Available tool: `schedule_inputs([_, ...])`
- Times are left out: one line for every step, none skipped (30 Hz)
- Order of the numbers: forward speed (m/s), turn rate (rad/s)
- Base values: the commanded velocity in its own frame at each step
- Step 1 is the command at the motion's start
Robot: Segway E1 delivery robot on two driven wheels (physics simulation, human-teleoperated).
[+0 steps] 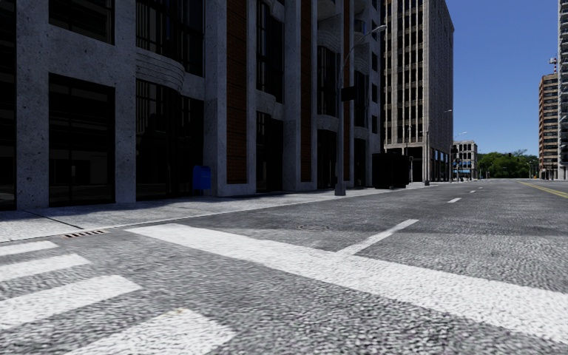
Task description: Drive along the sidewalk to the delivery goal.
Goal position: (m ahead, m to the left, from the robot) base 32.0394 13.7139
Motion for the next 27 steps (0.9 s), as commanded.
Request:
schedule_inputs([0.0,0.0])
schedule_inputs([0.0,0.0])
schedule_inputs([0.0,0.0])
schedule_inputs([0.0,0.0])
schedule_inputs([0.0,0.0])
schedule_inputs([0.0,0.0])
schedule_inputs([0.0,0.0])
schedule_inputs([0.0,0.0])
schedule_inputs([0.0,0.0])
schedule_inputs([0.0,0.0])
schedule_inputs([0.0,0.0])
schedule_inputs([0.0,0.0])
schedule_inputs([0.0,0.0])
schedule_inputs([0.0,0.0])
schedule_inputs([0.0,0.0])
schedule_inputs([0.0,0.0])
schedule_inputs([0.0,0.0])
schedule_inputs([0.0,0.0])
schedule_inputs([0.0,0.0])
schedule_inputs([0.0,0.0])
schedule_inputs([0.0,0.0])
schedule_inputs([0.0,0.0])
schedule_inputs([0.0,0.0])
schedule_inputs([0.0,0.0])
schedule_inputs([0.0,0.0])
schedule_inputs([0.0,0.0])
schedule_inputs([0.0,0.0])
